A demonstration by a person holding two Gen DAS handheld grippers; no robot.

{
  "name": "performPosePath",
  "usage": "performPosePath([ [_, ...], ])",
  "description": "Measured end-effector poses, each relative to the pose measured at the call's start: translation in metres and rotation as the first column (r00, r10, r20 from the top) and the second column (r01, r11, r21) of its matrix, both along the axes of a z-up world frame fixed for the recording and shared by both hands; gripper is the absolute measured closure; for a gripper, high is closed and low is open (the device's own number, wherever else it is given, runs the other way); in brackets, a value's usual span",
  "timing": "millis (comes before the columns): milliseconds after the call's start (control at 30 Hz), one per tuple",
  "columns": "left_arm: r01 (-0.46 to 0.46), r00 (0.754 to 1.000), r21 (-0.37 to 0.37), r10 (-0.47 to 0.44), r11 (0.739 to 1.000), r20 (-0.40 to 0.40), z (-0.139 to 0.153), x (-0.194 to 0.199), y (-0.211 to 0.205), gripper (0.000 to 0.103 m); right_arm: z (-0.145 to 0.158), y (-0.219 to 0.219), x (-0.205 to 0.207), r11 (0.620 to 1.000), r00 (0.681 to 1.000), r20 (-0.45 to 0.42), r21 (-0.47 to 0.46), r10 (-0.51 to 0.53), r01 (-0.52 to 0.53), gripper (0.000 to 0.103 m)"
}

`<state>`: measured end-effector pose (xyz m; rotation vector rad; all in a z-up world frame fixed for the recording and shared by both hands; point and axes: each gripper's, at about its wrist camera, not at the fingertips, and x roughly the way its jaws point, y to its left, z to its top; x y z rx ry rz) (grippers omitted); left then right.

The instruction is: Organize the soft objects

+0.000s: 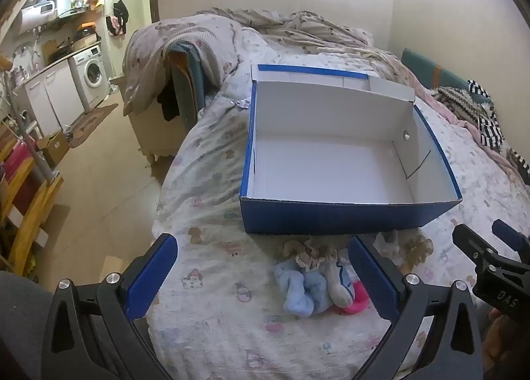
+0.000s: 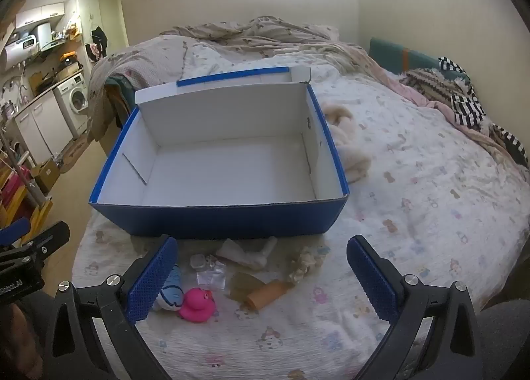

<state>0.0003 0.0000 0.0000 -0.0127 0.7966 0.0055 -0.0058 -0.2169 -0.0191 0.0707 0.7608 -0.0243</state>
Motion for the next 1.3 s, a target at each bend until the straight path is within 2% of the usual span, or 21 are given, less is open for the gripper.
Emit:
performPosePath([
  [933,0.006,1.0,0.009,-0.006,1.0,0.007,-0.0066,-0.0029,-0.0025,0.0,0.0002,-0.0002,-0.0002,1.0,1.0,-0.003,0.003,-0.003,0.003,0.0],
  [1300,0.011,1.0,0.014,-0.011,1.0,0.008,0.0009,-0.0013,-0.0069,0.0,0.0009,0.0,-0.0003,1.0,1.0,-0.002,0.004,-0.001,0.001,0.0],
])
